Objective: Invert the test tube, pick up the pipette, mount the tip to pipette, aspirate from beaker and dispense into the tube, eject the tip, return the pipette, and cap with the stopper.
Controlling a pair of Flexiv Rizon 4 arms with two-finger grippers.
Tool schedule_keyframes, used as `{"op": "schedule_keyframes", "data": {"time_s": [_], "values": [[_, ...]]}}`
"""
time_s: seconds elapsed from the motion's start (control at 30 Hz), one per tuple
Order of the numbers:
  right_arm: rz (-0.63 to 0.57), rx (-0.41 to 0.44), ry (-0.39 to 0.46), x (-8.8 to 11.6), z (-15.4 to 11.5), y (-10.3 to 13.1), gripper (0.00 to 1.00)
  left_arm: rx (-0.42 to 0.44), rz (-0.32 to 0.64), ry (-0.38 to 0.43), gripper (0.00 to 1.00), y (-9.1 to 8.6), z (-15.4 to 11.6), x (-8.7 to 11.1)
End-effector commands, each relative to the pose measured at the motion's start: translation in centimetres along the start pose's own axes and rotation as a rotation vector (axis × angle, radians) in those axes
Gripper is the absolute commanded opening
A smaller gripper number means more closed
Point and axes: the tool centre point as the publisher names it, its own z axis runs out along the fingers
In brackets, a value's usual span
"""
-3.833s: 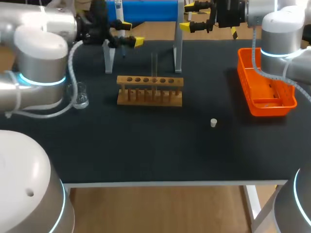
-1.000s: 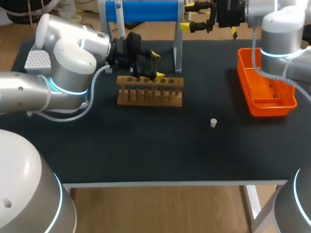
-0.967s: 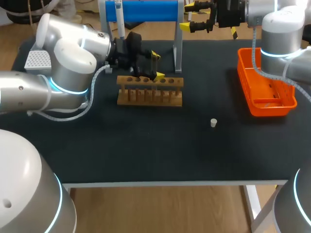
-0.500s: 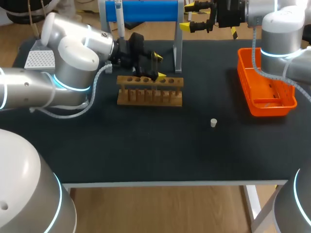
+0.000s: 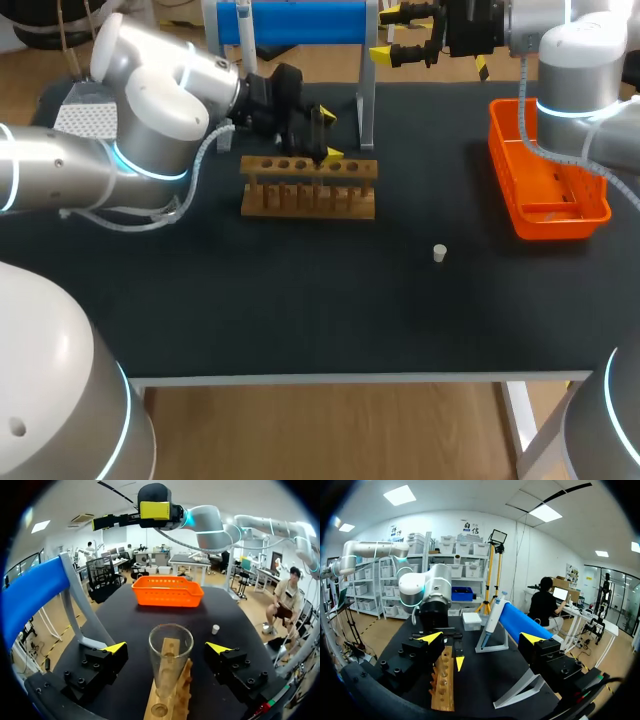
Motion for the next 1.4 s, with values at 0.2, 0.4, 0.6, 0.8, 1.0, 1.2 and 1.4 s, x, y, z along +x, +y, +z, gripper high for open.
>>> {"op": "schedule_keyframes", "data": {"time_s": [0.2,0.4,0.6,0.8,1.0,1.2,1.4], "values": [[0.001,0.003,0.004,-0.1,-0.1,0.1,1.00,-0.017,-0.006,0.012,1.00,-0.1,-0.5,0.0],[0.001,0.003,0.004,-0.1,-0.1,0.1,1.00,-0.029,-0.017,0.015,1.00,-0.1,-0.5,0.1],[0.001,0.003,0.004,-0.1,-0.1,0.1,1.00,-0.029,-0.017,0.015,1.00,-0.1,-0.5,0.1],[0.001,0.003,0.004,-0.1,-0.1,0.1,1.00,-0.029,-0.017,0.015,1.00,-0.1,-0.5,0.1],[0.001,0.003,0.004,-0.1,-0.1,0.1,1.00,-0.029,-0.017,0.015,1.00,-0.1,-0.5,0.1],[0.001,0.003,0.004,-0.1,-0.1,0.1,1.00,-0.029,-0.017,0.015,1.00,-0.1,-0.5,0.1],[0.003,0.017,-0.006,1.4,-3.3,-1.2,1.00,-0.029,-0.017,0.015,1.00,-0.1,-0.5,0.1]]}}
